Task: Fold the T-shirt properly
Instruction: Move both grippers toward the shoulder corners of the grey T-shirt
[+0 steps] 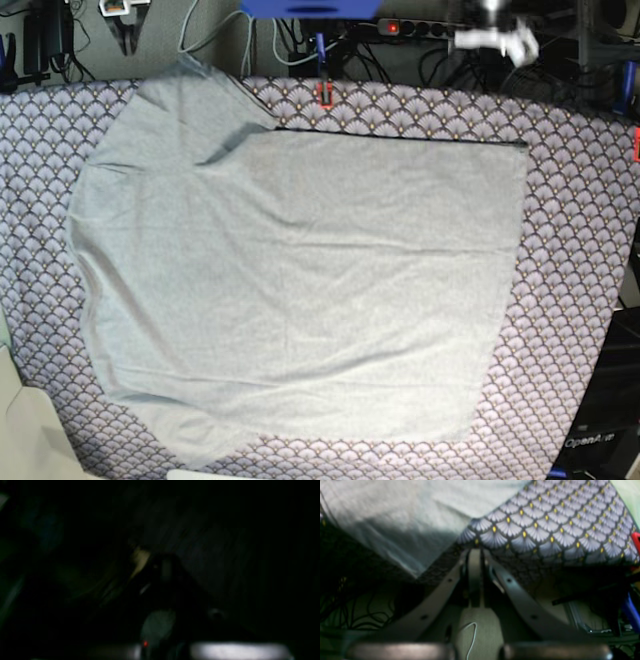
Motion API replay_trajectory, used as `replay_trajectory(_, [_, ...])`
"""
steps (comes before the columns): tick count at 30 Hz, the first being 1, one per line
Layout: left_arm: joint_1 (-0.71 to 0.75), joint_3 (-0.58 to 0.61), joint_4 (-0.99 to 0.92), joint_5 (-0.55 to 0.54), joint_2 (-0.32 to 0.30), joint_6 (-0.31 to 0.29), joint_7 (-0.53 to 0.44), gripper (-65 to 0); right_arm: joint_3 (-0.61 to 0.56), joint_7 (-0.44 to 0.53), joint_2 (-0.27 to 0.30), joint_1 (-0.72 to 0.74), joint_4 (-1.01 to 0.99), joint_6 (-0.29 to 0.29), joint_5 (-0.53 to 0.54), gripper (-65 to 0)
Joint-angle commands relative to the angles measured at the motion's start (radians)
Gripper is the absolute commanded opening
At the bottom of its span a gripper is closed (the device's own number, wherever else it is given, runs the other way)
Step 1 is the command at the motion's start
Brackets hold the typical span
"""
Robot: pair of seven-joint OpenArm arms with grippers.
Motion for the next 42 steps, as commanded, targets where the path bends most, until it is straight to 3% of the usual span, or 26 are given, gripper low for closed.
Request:
replay_trajectory(1, [-0.052,0.000,0.007,-0.010,-0.014,-0.002,-0.070,-65.0,0.002,0.024,0.004,-0.013,0.013,-0.002,0.001,-65.0])
replay_trajectory(3, [-0.118,0.000,0.007,-0.013,-0.006,-0.004,-0.130,-65.0,0.002,0.024,0.004,-0.002,0.016,-0.002,0.001,-65.0])
replay_trajectory(7, [-0.166,0.090,0.007,-0.037,0.009,-0.004,-0.122,-65.0,0.002,0.024,0.003,0.004,0.010,-0.002,0.001,-65.0])
replay_trajectory(17, [-0.113,0.460,0.007,-0.415,0.106,-0.005,-0.121,-65.0,0.002,0.024,0.003,0.005,0.011,-0.002,0.001,-65.0])
replay_trajectory(21, [-0.100,0.569,0.007,-0.524,0.118,-0.005,-0.112,-65.0,0.002,0.024,0.003,0.007,0.011,-0.002,0.001,-65.0])
replay_trajectory(29, [-0.034,0.606,0.007,-0.537,0.107,-0.007,-0.113,-65.0,0.005,0.018,0.003,0.019,0.010,-0.002,0.001,-65.0])
replay_trajectory(34, [0.071,0.606,0.007,-0.536,0.057,-0.009,-0.115,-65.0,0.003,0.011,0.003,0.019,0.010,-0.002,0.001,-65.0])
replay_trajectory(42, [0.178,0.607,0.007,-0.536,0.055,-0.016,-0.118,-65.0,0.003,0.011,0.003,0.021,0.010,-0.002,0.001,-65.0])
